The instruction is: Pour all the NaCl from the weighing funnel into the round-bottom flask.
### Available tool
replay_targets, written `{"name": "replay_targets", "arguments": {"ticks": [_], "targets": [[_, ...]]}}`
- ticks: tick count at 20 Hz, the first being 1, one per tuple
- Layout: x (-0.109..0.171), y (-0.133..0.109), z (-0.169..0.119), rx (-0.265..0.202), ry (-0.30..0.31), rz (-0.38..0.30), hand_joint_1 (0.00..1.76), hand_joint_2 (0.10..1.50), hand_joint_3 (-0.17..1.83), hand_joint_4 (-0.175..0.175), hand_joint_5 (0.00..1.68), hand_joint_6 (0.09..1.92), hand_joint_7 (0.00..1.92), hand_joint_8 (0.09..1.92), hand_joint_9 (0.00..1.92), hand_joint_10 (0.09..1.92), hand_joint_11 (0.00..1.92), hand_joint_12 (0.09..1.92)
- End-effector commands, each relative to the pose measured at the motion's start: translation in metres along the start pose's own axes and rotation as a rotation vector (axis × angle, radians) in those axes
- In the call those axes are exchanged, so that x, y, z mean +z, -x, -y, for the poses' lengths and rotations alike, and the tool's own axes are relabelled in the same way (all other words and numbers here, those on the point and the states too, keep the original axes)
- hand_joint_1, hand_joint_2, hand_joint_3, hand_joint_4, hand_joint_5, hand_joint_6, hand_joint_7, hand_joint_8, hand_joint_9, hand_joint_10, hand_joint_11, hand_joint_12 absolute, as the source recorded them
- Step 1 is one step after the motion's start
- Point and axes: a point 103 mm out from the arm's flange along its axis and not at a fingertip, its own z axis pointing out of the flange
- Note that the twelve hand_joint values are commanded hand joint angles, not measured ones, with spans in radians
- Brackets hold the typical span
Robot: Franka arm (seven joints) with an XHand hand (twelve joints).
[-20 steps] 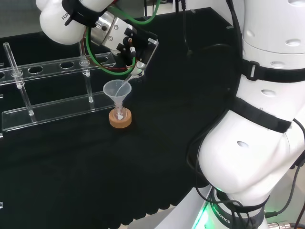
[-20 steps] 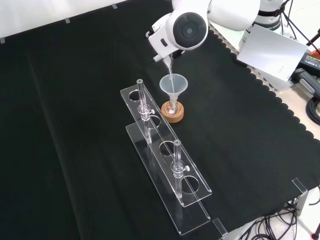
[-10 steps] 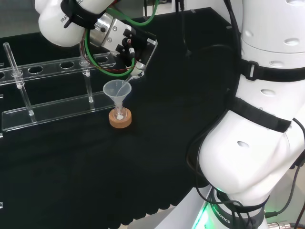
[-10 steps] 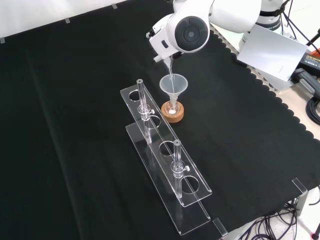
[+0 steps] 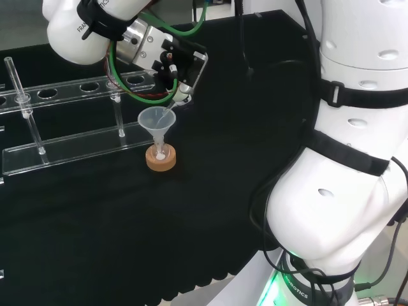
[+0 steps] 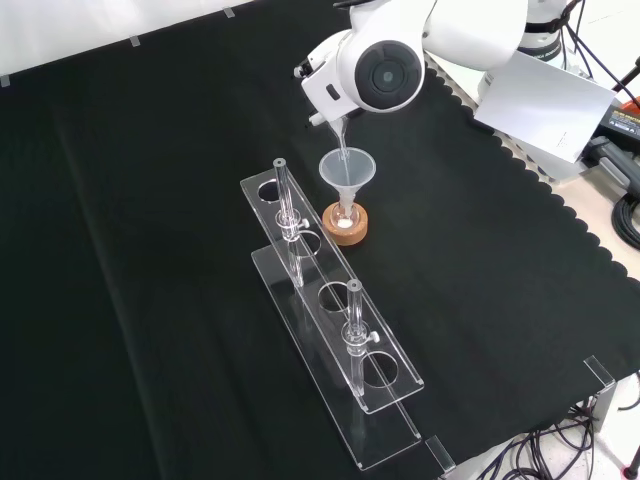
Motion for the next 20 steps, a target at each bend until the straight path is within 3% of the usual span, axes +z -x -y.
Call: {"name": "replay_targets", "arguments": {"ticks": [1, 20], "targets": [[-0.0022, 0.0001, 0.0003, 0.01, -0.003, 0.013, 1.09, 0.81, 0.45, 0.175, 1.17, 0.78, 1.44, 0.2, 1.6, 0.09, 1.31, 0.71], [-0.0073, -0.0011, 0.0005, 0.033, -0.011, 0.075, 1.09, 0.81, 0.46, 0.175, 1.17, 0.78, 1.44, 0.2, 1.6, 0.09, 1.31, 0.71]]}}
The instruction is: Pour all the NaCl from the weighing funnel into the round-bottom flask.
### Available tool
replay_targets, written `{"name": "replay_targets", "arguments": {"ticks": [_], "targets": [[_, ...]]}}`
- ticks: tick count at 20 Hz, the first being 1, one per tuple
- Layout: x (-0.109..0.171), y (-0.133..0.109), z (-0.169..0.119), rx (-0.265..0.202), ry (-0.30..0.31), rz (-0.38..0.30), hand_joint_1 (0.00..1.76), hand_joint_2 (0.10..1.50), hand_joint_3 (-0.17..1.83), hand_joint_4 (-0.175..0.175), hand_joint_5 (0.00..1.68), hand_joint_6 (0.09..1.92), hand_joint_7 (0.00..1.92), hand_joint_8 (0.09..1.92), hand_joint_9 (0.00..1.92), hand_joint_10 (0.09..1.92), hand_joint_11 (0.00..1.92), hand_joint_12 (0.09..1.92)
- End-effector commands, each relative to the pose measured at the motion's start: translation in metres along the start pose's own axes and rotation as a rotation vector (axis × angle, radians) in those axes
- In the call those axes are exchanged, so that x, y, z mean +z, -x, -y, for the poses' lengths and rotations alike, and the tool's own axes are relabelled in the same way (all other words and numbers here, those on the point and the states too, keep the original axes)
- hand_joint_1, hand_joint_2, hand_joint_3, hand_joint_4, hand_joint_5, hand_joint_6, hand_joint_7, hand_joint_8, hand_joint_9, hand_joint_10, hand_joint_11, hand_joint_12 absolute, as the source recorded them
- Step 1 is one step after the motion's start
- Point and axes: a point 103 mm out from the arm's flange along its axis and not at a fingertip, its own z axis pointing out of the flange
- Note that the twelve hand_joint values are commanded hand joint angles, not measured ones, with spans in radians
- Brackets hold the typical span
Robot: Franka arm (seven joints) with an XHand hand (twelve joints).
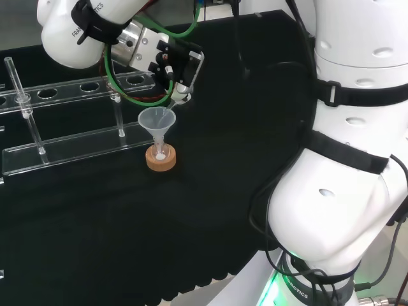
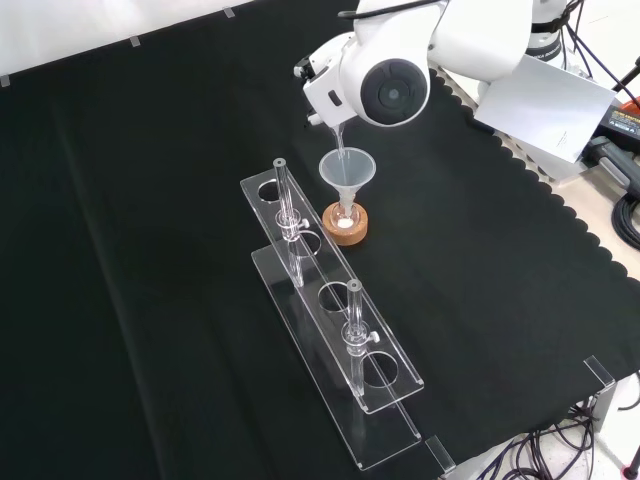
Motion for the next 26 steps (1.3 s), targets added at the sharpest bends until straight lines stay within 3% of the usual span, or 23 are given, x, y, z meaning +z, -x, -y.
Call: {"name": "replay_targets", "arguments": {"ticks": [1, 26], "targets": [[-0.0024, -0.0006, 0.0001, 0.005, 0.006, 0.016, 1.09, 0.81, 0.46, 0.175, 1.17, 0.78, 1.43, 0.2, 1.6, 0.09, 1.31, 0.71], [-0.0112, -0.005, 0.0001, 0.021, -0.022, 0.102, 1.09, 0.8, 0.46, 0.175, 1.17, 0.78, 1.43, 0.2, 1.6, 0.09, 1.31, 0.71]]}}
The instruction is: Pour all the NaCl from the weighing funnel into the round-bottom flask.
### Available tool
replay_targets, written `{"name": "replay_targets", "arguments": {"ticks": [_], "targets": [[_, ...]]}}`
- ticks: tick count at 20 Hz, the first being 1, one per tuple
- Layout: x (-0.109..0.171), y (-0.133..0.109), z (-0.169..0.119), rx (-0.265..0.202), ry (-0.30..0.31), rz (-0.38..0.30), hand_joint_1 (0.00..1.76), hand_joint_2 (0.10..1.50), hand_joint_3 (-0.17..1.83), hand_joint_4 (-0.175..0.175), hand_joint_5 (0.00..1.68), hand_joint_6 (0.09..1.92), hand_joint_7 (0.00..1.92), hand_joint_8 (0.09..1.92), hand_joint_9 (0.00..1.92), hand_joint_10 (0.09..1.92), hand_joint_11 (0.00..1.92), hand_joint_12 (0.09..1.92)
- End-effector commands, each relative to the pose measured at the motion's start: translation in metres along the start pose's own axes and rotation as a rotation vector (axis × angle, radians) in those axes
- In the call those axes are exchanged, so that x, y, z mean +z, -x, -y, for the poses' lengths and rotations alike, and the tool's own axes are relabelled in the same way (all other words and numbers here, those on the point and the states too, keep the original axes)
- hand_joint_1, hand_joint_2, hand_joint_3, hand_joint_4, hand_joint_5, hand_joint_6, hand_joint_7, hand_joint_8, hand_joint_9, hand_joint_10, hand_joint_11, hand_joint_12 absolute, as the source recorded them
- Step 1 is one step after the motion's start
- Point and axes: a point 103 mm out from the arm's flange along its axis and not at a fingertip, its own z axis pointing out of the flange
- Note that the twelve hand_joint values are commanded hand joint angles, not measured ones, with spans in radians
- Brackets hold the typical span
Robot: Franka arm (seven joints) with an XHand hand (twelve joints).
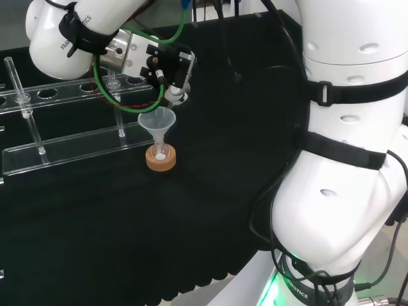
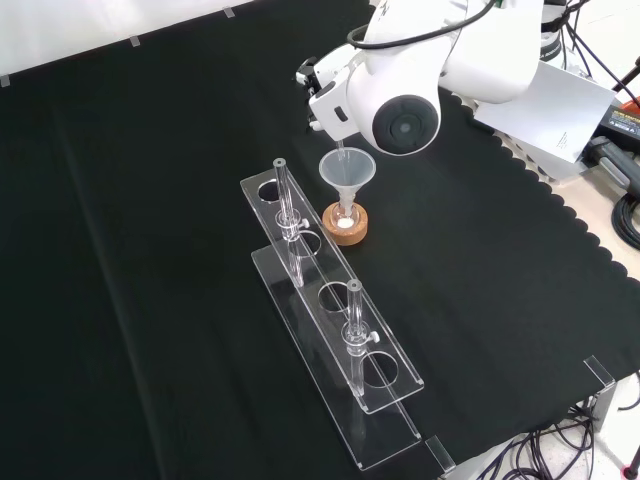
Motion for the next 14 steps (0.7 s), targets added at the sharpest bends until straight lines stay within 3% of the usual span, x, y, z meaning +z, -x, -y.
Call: {"name": "replay_targets", "arguments": {"ticks": [1, 10, 14], "targets": [[0.0003, 0.0012, 0.0003, 0.006, 0.0, 0.007, 1.09, 0.8, 0.46, 0.175, 1.17, 0.78, 1.43, 0.2, 1.6, 0.09, 1.31, 0.71], [-0.0013, 0.0012, 0.0015, 0.005, 0.001, 0.02, 1.09, 0.8, 0.46, 0.175, 1.17, 0.78, 1.43, 0.2, 1.6, 0.09, 1.31, 0.71], [0.0035, 0.0043, 0.0026, 0.006, 0.026, -0.033, 1.09, 0.8, 0.46, 0.175, 1.17, 0.78, 1.43, 0.2, 1.6, 0.09, 1.3, 0.71]]}}
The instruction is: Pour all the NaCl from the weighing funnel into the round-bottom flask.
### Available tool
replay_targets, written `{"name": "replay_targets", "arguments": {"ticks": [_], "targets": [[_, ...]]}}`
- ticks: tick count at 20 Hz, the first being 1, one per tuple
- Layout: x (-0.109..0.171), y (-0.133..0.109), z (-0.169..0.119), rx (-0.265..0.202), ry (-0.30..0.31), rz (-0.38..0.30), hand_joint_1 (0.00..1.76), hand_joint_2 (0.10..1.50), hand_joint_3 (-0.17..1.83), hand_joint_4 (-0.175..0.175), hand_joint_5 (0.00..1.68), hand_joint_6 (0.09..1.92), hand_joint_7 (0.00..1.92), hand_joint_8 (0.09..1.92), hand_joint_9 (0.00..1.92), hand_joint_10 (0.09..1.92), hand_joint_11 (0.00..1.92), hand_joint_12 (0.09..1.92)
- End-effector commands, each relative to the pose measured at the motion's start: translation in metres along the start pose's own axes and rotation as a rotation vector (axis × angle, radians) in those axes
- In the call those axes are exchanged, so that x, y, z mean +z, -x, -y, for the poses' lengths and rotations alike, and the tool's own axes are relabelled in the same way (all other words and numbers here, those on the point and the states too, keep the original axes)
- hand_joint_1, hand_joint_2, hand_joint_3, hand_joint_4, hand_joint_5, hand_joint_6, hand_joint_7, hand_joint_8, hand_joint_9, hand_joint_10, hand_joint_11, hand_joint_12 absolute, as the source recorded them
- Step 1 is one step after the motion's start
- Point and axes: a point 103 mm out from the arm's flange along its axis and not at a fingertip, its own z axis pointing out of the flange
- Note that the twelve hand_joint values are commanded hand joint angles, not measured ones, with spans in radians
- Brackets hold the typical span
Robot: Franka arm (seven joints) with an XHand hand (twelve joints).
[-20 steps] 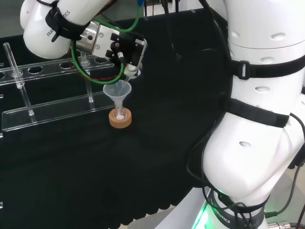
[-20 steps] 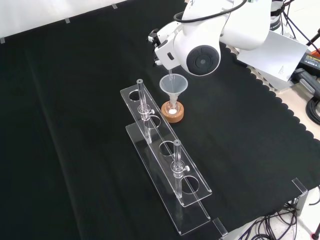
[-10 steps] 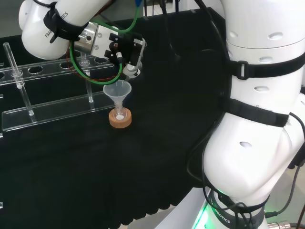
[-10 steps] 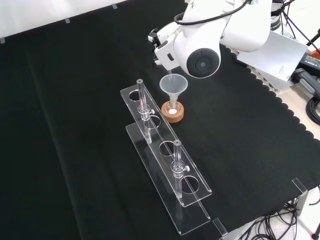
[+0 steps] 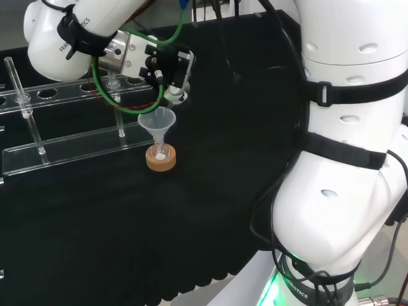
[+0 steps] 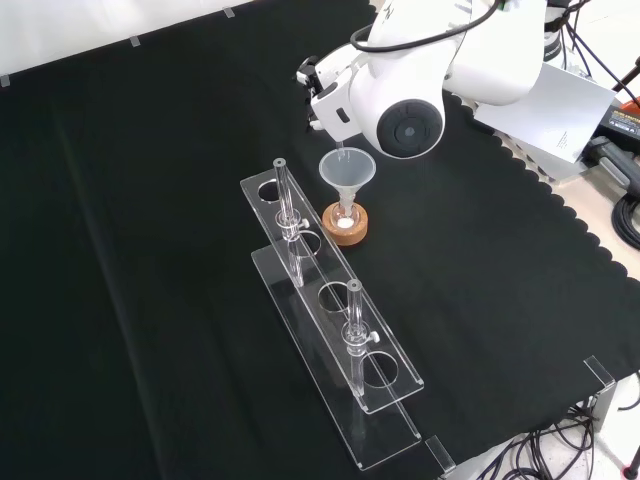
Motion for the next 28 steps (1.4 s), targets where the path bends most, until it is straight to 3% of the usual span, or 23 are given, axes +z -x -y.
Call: {"name": "replay_targets", "arguments": {"ticks": [1, 14, 18, 25, 28], "targets": [[0.006, 0.004, 0.002, -0.001, 0.024, -0.064, 1.09, 0.8, 0.46, 0.175, 1.17, 0.78, 1.43, 0.2, 1.6, 0.09, 1.3, 0.71], [0.038, 0.017, -0.003, -0.023, 0.08, -0.339, 1.09, 0.8, 0.46, 0.175, 1.17, 0.78, 1.42, 0.2, 1.6, 0.09, 1.31, 0.71], [0.041, 0.017, -0.004, -0.031, 0.091, -0.383, 1.09, 0.8, 0.46, 0.175, 1.17, 0.78, 1.42, 0.2, 1.6, 0.09, 1.31, 0.71], [0.055, 0.028, -0.006, -0.052, 0.121, -0.548, 1.09, 0.8, 0.46, 0.175, 1.17, 0.78, 1.43, 0.2, 1.61, 0.09, 1.31, 0.71], [0.057, 0.028, -0.008, -0.054, 0.117, -0.577, 1.09, 0.8, 0.46, 0.175, 1.17, 0.78, 1.43, 0.2, 1.61, 0.09, 1.31, 0.71]]}}
